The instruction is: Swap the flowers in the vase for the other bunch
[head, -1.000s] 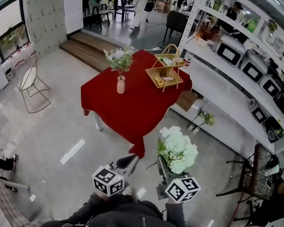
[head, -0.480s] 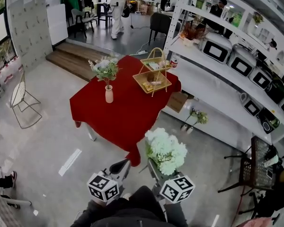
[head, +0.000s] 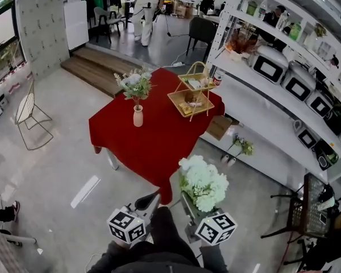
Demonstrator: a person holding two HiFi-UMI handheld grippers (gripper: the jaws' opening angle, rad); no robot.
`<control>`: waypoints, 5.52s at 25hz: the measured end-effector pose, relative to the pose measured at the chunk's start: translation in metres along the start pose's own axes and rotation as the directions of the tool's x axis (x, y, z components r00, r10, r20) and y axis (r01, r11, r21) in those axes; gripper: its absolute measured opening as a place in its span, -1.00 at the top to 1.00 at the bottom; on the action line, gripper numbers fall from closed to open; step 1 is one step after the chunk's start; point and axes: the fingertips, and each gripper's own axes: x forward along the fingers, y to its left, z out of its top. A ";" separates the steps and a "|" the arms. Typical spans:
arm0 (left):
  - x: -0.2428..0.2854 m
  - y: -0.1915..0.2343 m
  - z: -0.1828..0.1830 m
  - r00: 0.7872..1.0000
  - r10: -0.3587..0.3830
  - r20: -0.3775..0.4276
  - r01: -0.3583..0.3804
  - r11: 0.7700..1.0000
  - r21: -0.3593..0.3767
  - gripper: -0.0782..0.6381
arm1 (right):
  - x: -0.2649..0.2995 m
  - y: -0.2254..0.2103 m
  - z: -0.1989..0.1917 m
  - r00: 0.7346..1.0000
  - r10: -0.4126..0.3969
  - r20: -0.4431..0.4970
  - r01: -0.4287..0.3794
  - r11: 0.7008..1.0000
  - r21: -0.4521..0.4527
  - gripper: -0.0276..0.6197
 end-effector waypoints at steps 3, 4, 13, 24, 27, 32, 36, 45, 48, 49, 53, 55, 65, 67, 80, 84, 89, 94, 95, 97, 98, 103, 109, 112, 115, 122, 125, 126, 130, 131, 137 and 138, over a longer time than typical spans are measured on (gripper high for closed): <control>0.008 0.009 0.004 1.000 -0.001 0.007 0.001 1.000 -0.001 0.76 | 0.014 -0.004 0.001 1.000 0.013 -0.023 -0.013 1.000 -0.029 0.70; 0.012 0.013 0.006 1.000 -0.001 0.007 0.001 1.000 -0.002 0.76 | 0.020 -0.007 0.001 1.000 0.016 -0.026 -0.017 0.999 -0.027 0.70; 0.043 0.045 0.031 1.000 0.013 0.008 -0.013 1.000 0.026 0.76 | 0.075 -0.024 0.025 0.998 0.059 -0.015 -0.059 0.998 -0.024 0.70; 0.072 0.106 0.065 0.996 0.085 0.031 -0.086 0.996 0.031 0.76 | 0.140 -0.053 0.045 0.996 0.091 -0.021 -0.090 0.996 0.014 0.70; 0.077 0.118 0.070 0.994 0.104 0.025 -0.105 0.994 0.029 0.76 | 0.155 -0.061 0.048 0.995 0.096 -0.026 -0.096 0.995 0.023 0.70; 0.093 0.139 0.079 0.992 0.127 0.027 -0.127 0.992 0.016 0.76 | 0.179 -0.072 0.052 0.993 0.110 -0.046 -0.109 0.994 0.019 0.70; 0.112 0.155 0.083 0.992 0.129 0.014 -0.129 0.992 0.016 0.76 | 0.197 -0.088 0.057 0.993 0.105 -0.051 -0.104 0.994 0.018 0.70; 0.154 0.193 0.103 0.992 0.123 0.023 -0.123 0.992 0.013 0.76 | 0.245 -0.122 0.068 0.993 0.104 -0.061 -0.102 0.994 0.031 0.70; 0.164 0.203 0.104 0.993 0.117 0.026 -0.117 0.993 0.010 0.76 | 0.261 -0.128 0.071 0.992 0.108 -0.061 -0.107 0.994 0.029 0.70; 0.166 0.206 0.104 0.993 0.115 0.026 -0.116 0.993 0.008 0.76 | 0.265 -0.130 0.070 0.992 0.110 -0.064 -0.108 0.994 0.029 0.70; 0.171 0.213 0.102 0.994 0.106 0.024 -0.107 0.994 0.003 0.76 | 0.271 -0.129 0.061 0.989 0.116 -0.092 -0.113 0.993 0.038 0.70; 0.172 0.213 0.098 0.994 0.103 0.018 -0.103 0.995 -0.005 0.76 | 0.268 -0.130 0.055 0.988 0.110 -0.112 -0.106 0.994 0.036 0.70; 0.162 0.218 0.092 0.991 0.131 0.005 -0.131 0.991 -0.011 0.76 | 0.255 -0.111 0.046 0.989 0.114 -0.098 -0.107 0.992 0.066 0.70; 0.162 0.223 0.097 0.990 0.141 0.020 -0.141 0.990 0.003 0.76 | 0.255 -0.110 0.048 0.990 0.108 -0.090 -0.103 0.993 0.056 0.70; 0.179 0.362 0.133 0.896 0.444 0.001 -0.444 0.896 0.026 0.00 | 0.276 -0.112 0.055 0.994 0.084 -0.074 -0.080 0.995 0.055 0.70; 0.195 0.390 0.129 0.906 0.417 -0.076 -0.420 0.907 -0.035 -0.13 | 0.287 -0.118 0.057 0.995 0.062 -0.083 -0.057 0.997 0.061 0.70; 0.210 0.405 0.124 0.922 0.358 -0.150 -0.369 0.928 -0.053 -0.13 | 0.305 -0.127 0.057 0.995 0.032 -0.096 -0.025 0.997 0.070 0.70; 0.220 0.413 0.124 0.925 0.326 -0.195 -0.335 0.942 -0.016 -0.13 | 0.320 -0.134 0.055 0.993 0.023 -0.119 -0.014 0.997 0.081 0.70; 0.222 0.414 0.125 0.926 0.317 -0.203 -0.324 0.946 -0.001 -0.13 | 0.322 -0.136 0.055 0.992 0.022 -0.122 -0.012 0.996 0.083 0.70; 0.225 0.415 0.126 0.929 0.301 -0.218 -0.303 0.953 0.021 -0.13 | 0.327 -0.137 0.054 0.992 0.020 -0.128 -0.009 0.996 0.087 0.70; 0.226 0.416 0.127 0.930 0.294 -0.221 -0.296 0.955 0.024 -0.13 | 0.328 -0.138 0.053 0.991 0.018 -0.133 -0.007 0.996 0.087 0.70; 0.231 0.416 0.136 0.929 0.306 -0.210 -0.299 0.952 0.065 0.06 | 0.334 -0.144 0.049 0.990 0.007 -0.142 0.009 0.994 0.111 0.70; 0.238 0.414 0.134 0.928 0.299 -0.223 -0.279 0.953 0.115 0.34 | 0.337 -0.149 0.048 0.989 -0.004 -0.146 0.022 0.993 0.118 0.70; 0.240 0.411 0.130 0.930 0.291 -0.224 -0.268 0.955 0.127 0.48 | 0.335 -0.151 0.042 0.987 -0.010 -0.158 0.028 0.993 0.113 0.70; 0.242 0.410 0.130 0.932 0.292 -0.215 -0.270 0.954 0.128 0.57 | 0.333 -0.153 0.039 0.986 -0.014 -0.165 0.033 0.993 0.117 0.70; 0.238 0.409 0.131 0.934 0.300 -0.192 -0.283 0.953 0.112 0.65 | 0.328 -0.156 0.037 0.987 -0.026 -0.161 0.045 0.992 0.119 0.70; 0.235 0.408 0.131 0.933 0.307 -0.187 -0.288 0.950 0.118 0.66 | 0.324 -0.156 0.034 0.987 -0.034 -0.159 0.055 0.990 0.129 0.70; 0.235 0.408 0.131 0.933 0.307 -0.188 -0.288 0.950 0.122 0.66 | 0.323 -0.156 0.034 0.987 -0.035 -0.158 0.056 0.990 0.130 0.70; 0.233 0.407 0.134 0.932 0.313 -0.180 -0.294 0.947 0.126 0.66 | 0.320 -0.154 0.033 0.987 -0.035 -0.155 0.056 0.989 0.134 0.70; 0.233 0.407 0.135 0.933 0.315 -0.176 -0.297 0.947 0.125 0.66 | 0.320 -0.154 0.033 0.987 -0.034 -0.155 0.056 0.989 0.135 0.70; 0.230 0.402 0.149 0.940 0.308 -0.147 -0.292 0.949 0.120 0.66 | 0.317 -0.151 0.035 0.989 -0.029 -0.145 0.048 0.990 0.132 0.70; 0.229 0.402 0.151 0.940 0.308 -0.144 -0.292 0.949 0.121 0.66 | 0.316 -0.150 0.035 0.989 -0.027 -0.143 0.047 0.990 0.132 0.70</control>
